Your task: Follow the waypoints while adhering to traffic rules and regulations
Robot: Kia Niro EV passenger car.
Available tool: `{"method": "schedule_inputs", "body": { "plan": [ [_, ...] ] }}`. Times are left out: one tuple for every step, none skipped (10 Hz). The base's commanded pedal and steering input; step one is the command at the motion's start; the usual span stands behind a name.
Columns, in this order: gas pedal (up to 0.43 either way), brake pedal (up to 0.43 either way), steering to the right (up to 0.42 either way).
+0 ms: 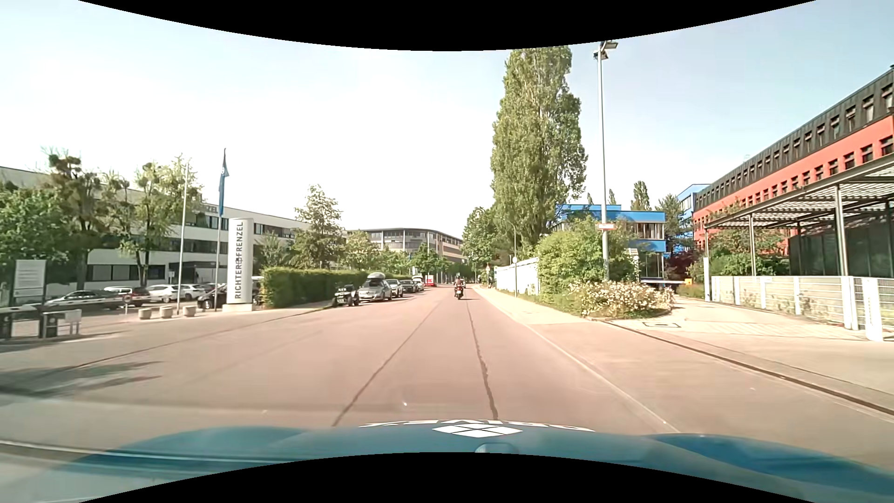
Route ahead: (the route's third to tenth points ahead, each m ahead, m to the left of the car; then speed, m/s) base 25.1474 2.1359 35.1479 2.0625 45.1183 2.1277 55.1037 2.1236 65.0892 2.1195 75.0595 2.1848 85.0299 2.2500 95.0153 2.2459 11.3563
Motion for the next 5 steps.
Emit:
{"method": "schedule_inputs", "body": {
  "plan": [
    [0.020,0.000,-0.003],
    [0.020,0.000,-0.002],
    [0.020,0.000,-0.003],
    [0.020,0.000,-0.003],
    [0.020,0.000,-0.003]
  ]
}}
